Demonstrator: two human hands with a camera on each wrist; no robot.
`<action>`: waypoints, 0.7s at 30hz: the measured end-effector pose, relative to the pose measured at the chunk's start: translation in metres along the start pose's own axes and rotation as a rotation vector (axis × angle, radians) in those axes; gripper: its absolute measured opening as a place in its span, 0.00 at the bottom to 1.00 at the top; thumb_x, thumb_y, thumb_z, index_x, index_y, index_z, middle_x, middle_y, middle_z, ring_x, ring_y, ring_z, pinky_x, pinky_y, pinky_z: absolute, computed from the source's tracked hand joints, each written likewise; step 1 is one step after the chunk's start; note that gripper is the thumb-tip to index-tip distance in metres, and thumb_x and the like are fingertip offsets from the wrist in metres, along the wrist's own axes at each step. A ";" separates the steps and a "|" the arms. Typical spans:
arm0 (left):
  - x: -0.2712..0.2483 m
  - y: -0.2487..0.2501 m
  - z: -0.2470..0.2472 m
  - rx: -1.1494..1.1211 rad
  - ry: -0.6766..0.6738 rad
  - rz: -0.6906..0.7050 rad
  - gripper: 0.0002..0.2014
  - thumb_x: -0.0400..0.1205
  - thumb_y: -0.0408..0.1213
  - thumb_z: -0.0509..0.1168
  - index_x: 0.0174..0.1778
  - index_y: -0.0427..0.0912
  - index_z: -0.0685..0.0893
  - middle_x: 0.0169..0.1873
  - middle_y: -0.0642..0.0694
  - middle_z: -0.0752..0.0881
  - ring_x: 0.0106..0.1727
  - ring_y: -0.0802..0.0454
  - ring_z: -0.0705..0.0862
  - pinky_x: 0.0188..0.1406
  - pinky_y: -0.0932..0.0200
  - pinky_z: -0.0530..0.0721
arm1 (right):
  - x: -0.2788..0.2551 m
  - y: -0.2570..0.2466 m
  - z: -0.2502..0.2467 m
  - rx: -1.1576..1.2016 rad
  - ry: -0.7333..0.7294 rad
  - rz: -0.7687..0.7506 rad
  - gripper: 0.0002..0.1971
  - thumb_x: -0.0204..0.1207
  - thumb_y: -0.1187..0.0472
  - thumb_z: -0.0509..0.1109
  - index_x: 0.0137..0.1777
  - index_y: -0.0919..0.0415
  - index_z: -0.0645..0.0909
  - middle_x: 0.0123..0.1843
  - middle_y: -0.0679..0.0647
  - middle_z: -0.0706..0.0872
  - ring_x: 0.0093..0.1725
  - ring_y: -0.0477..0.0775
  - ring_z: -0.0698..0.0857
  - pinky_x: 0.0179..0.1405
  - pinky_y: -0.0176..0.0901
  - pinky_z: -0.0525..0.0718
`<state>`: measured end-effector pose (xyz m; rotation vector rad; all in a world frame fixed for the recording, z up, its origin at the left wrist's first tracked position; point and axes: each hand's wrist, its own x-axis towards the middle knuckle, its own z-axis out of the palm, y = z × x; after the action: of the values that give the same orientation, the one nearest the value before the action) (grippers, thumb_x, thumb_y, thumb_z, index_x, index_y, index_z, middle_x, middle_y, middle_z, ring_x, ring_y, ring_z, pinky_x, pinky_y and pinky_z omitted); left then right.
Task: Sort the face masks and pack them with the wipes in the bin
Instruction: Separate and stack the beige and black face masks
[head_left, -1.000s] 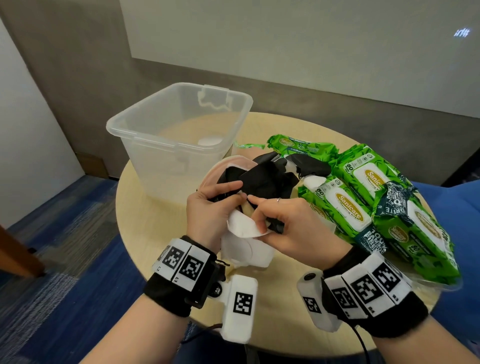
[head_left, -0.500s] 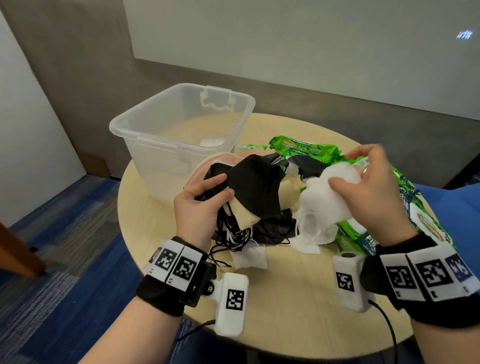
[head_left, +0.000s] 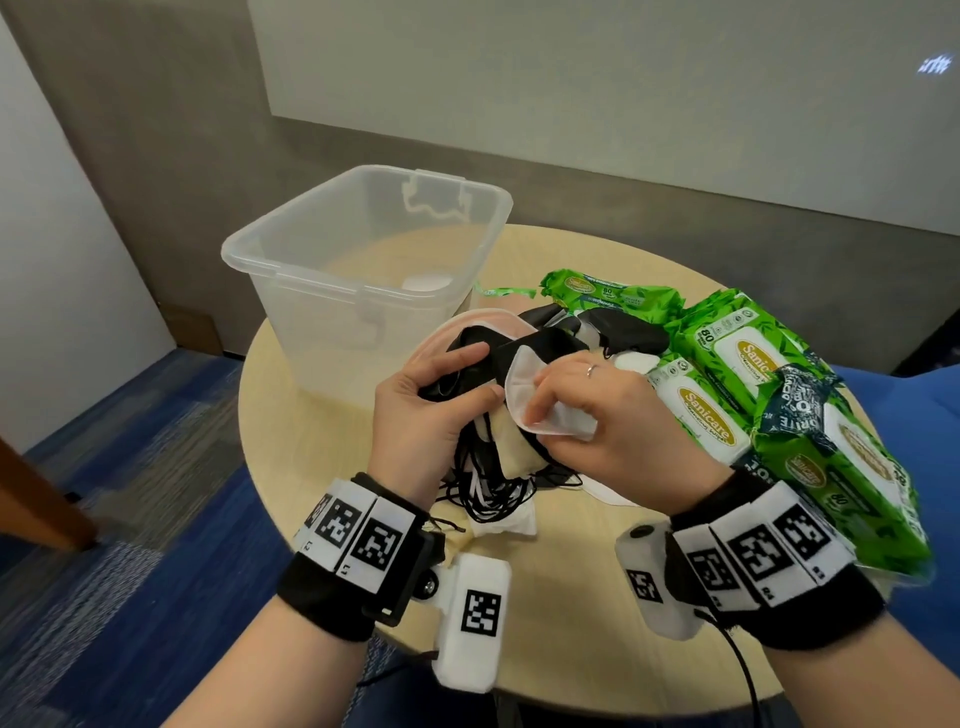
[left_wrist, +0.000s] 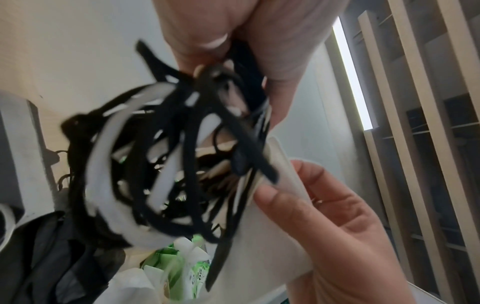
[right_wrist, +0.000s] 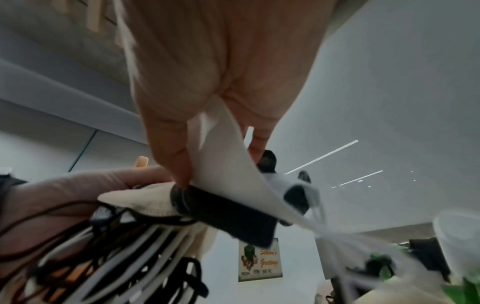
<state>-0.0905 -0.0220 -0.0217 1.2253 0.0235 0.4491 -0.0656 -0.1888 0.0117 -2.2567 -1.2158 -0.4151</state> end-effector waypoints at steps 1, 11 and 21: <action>0.000 -0.001 0.000 -0.003 -0.006 -0.002 0.17 0.66 0.17 0.74 0.42 0.43 0.88 0.48 0.61 0.89 0.56 0.63 0.86 0.52 0.68 0.83 | -0.001 0.000 0.000 0.020 -0.005 0.015 0.04 0.63 0.68 0.71 0.38 0.62 0.84 0.41 0.54 0.86 0.49 0.50 0.80 0.49 0.29 0.73; 0.007 0.000 -0.016 0.149 0.021 0.072 0.17 0.66 0.18 0.74 0.41 0.46 0.88 0.51 0.61 0.85 0.53 0.72 0.84 0.52 0.74 0.80 | -0.004 -0.003 -0.046 0.298 -0.124 0.189 0.07 0.70 0.64 0.71 0.43 0.53 0.88 0.41 0.44 0.89 0.43 0.39 0.86 0.46 0.24 0.78; 0.006 -0.006 -0.014 0.252 0.016 0.023 0.17 0.66 0.22 0.76 0.42 0.49 0.89 0.54 0.59 0.86 0.59 0.63 0.83 0.62 0.60 0.80 | 0.006 -0.001 -0.046 0.072 -0.399 0.329 0.19 0.75 0.68 0.70 0.60 0.44 0.82 0.47 0.30 0.79 0.48 0.20 0.74 0.47 0.16 0.68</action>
<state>-0.0867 -0.0096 -0.0311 1.4710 0.0817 0.4857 -0.0635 -0.2115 0.0516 -2.4891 -0.9877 0.2099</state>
